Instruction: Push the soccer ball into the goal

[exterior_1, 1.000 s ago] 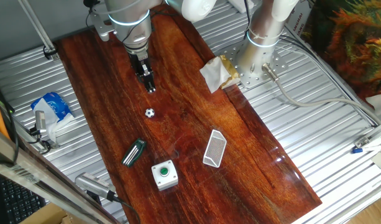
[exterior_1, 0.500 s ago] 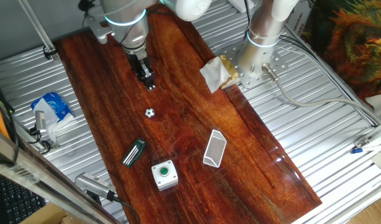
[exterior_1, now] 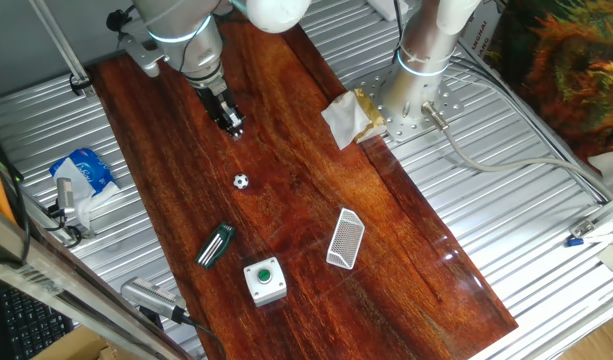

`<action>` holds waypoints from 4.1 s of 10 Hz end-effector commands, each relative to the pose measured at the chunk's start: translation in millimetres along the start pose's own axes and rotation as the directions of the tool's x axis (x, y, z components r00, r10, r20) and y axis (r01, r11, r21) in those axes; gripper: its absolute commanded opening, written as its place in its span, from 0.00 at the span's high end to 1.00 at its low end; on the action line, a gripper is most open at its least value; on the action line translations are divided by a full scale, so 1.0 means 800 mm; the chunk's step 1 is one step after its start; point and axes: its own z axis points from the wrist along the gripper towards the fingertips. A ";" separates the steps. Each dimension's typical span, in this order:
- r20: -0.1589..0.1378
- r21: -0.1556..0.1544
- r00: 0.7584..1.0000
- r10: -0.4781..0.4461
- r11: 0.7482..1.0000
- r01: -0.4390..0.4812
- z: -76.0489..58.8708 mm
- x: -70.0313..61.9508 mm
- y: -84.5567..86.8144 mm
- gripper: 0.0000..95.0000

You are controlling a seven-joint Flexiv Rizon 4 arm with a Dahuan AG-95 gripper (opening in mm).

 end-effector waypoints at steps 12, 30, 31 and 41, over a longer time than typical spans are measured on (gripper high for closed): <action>0.058 0.094 0.997 -0.052 0.994 0.047 0.018 -0.018 -0.019 1.00; 0.096 0.140 0.995 -0.038 0.990 0.024 0.014 -0.017 -0.019 1.00; 0.099 0.140 0.995 -0.030 0.990 0.016 0.014 -0.017 -0.019 1.00; 0.027 0.124 0.996 -0.091 0.988 0.087 0.014 -0.017 -0.019 1.00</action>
